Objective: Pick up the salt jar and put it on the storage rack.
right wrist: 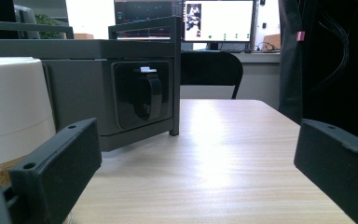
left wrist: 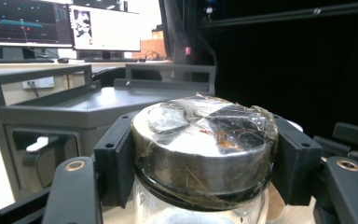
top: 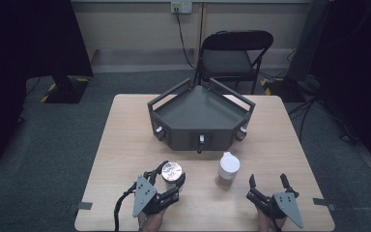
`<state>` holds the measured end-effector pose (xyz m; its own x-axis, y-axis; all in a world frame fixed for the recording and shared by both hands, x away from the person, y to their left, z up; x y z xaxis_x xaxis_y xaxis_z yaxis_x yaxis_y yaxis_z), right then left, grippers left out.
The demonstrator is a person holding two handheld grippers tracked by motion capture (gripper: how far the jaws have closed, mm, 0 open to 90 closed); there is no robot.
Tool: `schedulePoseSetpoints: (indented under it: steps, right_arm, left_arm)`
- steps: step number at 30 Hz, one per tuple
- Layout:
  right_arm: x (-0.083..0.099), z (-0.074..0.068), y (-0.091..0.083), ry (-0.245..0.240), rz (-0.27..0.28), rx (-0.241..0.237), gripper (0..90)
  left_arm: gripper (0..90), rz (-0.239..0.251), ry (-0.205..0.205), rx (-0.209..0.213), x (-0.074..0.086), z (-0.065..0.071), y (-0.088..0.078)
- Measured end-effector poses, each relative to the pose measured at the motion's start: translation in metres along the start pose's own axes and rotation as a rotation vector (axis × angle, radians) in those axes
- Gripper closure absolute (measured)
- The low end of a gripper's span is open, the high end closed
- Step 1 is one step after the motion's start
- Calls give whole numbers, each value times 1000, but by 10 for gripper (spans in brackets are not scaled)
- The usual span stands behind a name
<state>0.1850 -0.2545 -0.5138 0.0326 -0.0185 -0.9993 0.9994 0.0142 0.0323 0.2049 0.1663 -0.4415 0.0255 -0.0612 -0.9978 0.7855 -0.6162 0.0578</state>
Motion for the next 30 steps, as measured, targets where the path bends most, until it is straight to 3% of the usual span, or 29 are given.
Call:
schedulePoseSetpoints:
  steps: [12,18,21,30]
  right_arm:
    - [0,0,0,0,0,1,0]
    - [0,0,0,0,0,1,0]
    - [0,0,0,0,0,1,0]
    - [0,0,0,0,0,1,0]
  left_arm:
    - [347,49,-16,40,-16,-15,12]
    - [348,93,-45,19,-31,-22,22]
    - [348,103,-29,5,-38,-23,30]
    - [348,58,-3,-4,-55,-38,60]
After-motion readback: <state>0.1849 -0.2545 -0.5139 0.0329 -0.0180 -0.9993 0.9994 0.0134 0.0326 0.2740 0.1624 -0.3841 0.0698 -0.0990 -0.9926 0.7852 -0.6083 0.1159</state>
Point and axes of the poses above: each handheld gripper's, and its own axes: y roughly forward along the jaws, x roughly out of its underside, z roughly to its right, the point moved 5 cm from there along y, roughly forward along the jaws
